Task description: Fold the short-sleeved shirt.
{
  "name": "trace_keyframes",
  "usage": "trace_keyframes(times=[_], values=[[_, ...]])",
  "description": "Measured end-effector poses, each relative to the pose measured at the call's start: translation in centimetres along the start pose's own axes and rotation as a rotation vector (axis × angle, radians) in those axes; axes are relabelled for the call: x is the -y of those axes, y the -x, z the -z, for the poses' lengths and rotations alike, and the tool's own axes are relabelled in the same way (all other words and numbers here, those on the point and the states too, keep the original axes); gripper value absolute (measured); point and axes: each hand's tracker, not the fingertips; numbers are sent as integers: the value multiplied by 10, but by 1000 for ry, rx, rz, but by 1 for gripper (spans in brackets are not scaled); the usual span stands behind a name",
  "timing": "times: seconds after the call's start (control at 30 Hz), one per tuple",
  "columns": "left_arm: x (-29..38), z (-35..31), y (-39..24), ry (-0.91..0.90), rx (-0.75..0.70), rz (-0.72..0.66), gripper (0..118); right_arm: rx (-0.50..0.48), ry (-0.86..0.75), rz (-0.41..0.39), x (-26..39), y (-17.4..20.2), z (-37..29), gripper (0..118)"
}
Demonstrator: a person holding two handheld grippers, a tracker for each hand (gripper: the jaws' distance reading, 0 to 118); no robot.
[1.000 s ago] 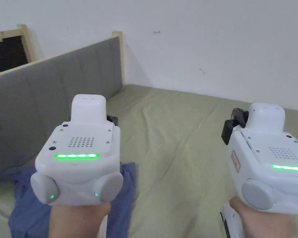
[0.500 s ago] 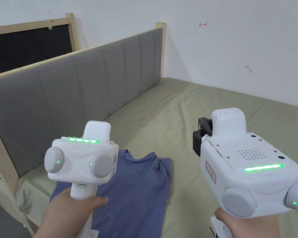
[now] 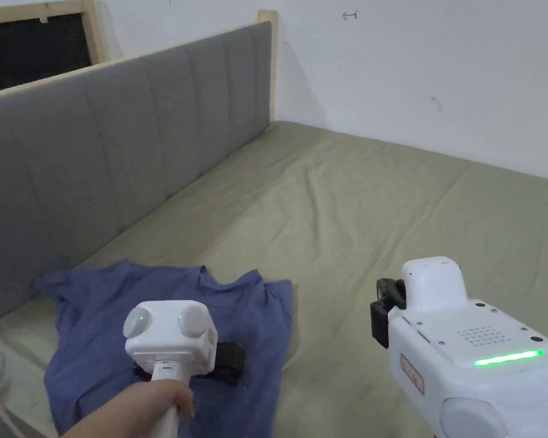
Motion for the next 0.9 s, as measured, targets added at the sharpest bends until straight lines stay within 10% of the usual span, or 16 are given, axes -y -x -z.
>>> trace_keyframes(times=[0.27,0.33,0.4,0.43,0.9], values=[[13,-9,-10,-131,-19,29,116,20,35,32,9,-11,3,0],[21,-22,2,-197,-17,33,82,13,45,48,9,-13,2,0],[29,-44,7,-284,36,60,11,10,44,53,9,-15,0,0],[34,-52,14,-310,14,83,0,11,39,54,10,-15,-2,0],[59,-182,21,-537,-37,244,0,31,-72,102,-11,-39,-54,0]])
